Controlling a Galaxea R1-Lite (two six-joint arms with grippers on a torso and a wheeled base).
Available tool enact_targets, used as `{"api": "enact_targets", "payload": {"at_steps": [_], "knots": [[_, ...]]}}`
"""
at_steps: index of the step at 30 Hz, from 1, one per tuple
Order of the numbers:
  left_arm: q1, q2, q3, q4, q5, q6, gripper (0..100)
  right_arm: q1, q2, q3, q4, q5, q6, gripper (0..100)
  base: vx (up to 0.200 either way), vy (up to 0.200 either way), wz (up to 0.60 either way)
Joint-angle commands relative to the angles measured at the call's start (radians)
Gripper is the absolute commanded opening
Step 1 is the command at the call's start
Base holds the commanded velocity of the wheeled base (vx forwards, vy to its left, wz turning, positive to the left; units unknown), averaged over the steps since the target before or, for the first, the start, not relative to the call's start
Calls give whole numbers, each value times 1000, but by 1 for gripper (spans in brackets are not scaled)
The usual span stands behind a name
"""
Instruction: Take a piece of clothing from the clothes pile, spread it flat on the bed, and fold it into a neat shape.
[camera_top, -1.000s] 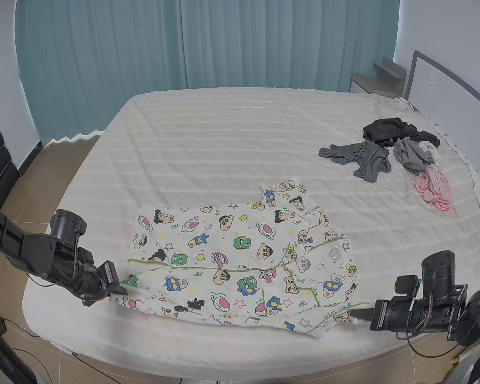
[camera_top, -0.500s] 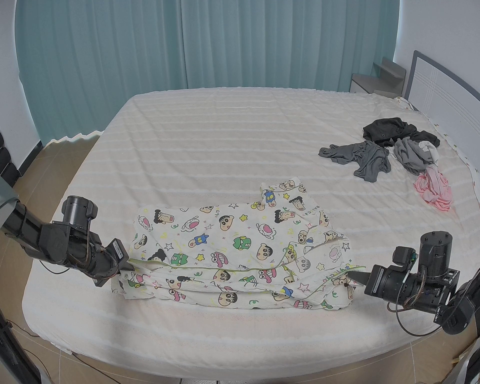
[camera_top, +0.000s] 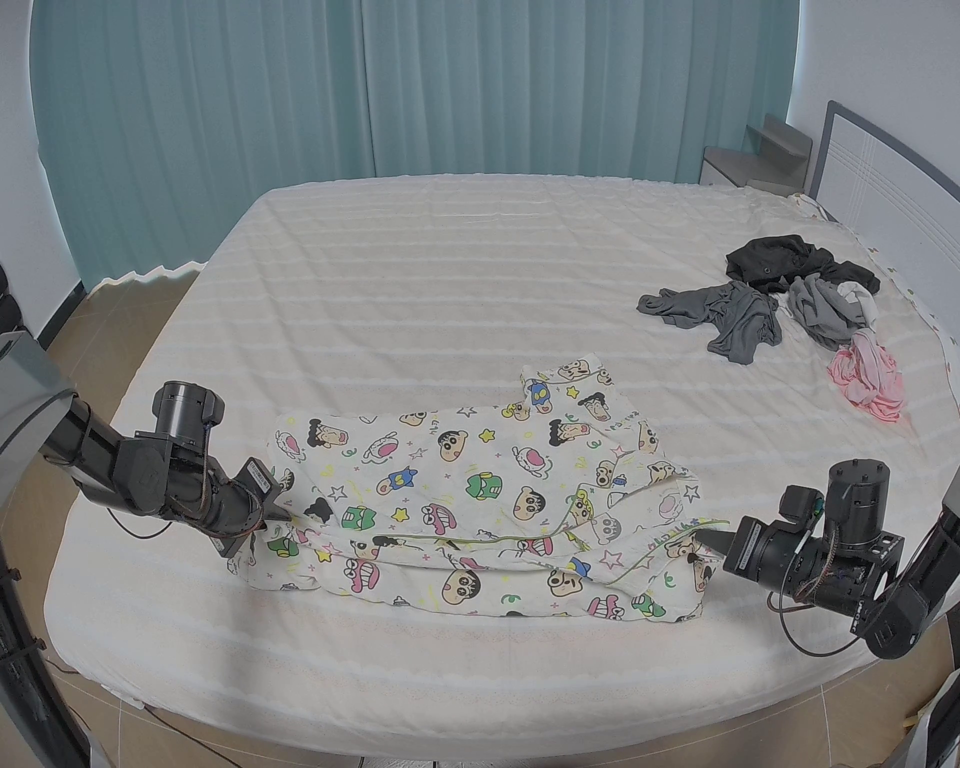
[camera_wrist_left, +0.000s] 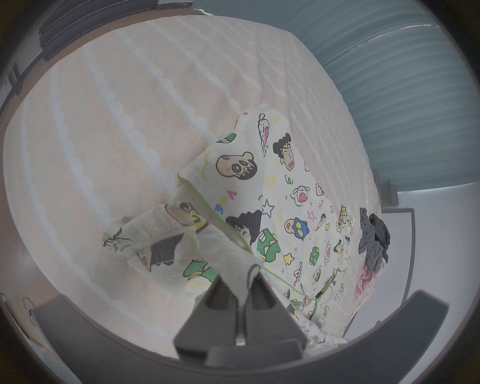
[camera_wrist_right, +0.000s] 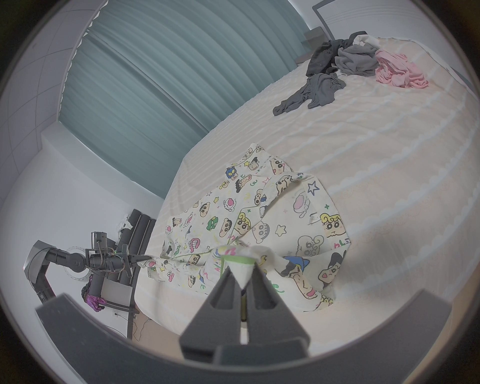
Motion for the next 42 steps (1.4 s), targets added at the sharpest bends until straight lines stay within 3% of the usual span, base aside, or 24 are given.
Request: {"api": "enact_targets", "payload": {"at_steps": [1, 2, 22, 33, 42], "knots": [[-2, 36, -20, -2, 11, -10, 0, -7, 10, 0, -1, 4, 3, 0, 0, 0, 0], [-2, 44, -23, -2, 25, -13, 100, -8, 10, -1, -1, 4, 3, 0, 0, 0, 0], [26, 44, -8, -36, 37, -1, 100, -24, 27, -7, -102, 2, 4, 0, 0, 0, 0], [29, 44, 58, -70, 34, 28, 100, -57, 157, -63, -165, -1, 4, 0, 0, 0, 0], [60, -105, 291, -361, 8, -104, 100, -84, 222, -185, -160, 5, 3, 0, 0, 0, 0]]}}
